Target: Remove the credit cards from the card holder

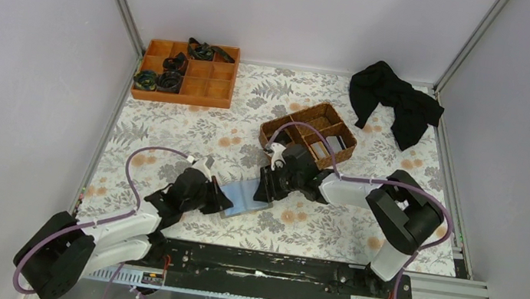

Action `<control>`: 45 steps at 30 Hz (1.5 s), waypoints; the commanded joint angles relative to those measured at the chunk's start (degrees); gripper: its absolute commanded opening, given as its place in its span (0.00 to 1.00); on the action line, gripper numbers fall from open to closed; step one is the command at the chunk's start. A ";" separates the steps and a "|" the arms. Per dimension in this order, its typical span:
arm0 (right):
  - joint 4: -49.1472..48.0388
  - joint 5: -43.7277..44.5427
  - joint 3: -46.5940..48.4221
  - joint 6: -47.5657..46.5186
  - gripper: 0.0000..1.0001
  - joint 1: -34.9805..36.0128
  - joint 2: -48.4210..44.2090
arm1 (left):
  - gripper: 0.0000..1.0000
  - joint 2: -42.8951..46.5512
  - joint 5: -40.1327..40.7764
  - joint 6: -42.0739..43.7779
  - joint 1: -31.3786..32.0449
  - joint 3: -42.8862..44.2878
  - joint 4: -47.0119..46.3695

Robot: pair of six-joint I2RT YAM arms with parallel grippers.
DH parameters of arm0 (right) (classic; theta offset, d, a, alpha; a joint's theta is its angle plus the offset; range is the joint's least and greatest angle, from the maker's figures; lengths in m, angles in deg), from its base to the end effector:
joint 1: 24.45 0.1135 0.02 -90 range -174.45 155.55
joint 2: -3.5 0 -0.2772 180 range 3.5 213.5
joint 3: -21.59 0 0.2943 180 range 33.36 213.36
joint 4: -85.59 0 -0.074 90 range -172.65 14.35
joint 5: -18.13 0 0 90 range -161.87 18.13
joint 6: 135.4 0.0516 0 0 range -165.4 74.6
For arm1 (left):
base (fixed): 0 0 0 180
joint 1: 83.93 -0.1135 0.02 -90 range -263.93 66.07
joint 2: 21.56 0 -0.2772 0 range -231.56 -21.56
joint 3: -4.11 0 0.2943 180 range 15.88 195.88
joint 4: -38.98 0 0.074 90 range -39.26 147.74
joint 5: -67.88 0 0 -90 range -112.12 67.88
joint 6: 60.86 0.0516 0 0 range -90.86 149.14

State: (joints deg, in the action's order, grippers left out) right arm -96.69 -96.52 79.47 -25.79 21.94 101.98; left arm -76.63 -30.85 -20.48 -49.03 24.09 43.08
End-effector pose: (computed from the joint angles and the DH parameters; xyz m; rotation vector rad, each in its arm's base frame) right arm 0.2460 0.2894 0.1212 -0.7998 2.2673 1.0687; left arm 0.1587 -0.1203 0.0926 -0.2236 2.4181 -0.9122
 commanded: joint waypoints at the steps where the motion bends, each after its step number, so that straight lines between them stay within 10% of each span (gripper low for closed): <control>1: -3.45 -3.21 2.09 1.22 0.43 1.29 1.47 | 0.00 0.82 1.47 1.31 0.26 -1.82 4.73; 15: -6.24 -7.67 7.11 3.41 0.43 3.20 2.33 | 0.00 2.94 0.11 1.45 0.26 -0.74 5.33; 33: -6.52 -8.14 9.19 3.52 0.43 5.58 4.46 | 0.03 28.87 15.48 -1.69 0.36 6.93 26.76; 45: -12.10 -8.34 6.53 6.55 0.43 8.92 7.74 | 0.07 19.86 14.35 -6.18 0.36 4.32 7.86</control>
State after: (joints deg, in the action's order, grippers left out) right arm -103.86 -103.34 86.96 -20.89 30.42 109.82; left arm -53.48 -15.20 -24.81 -49.03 29.97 62.71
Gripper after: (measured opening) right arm 0.429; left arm 0.064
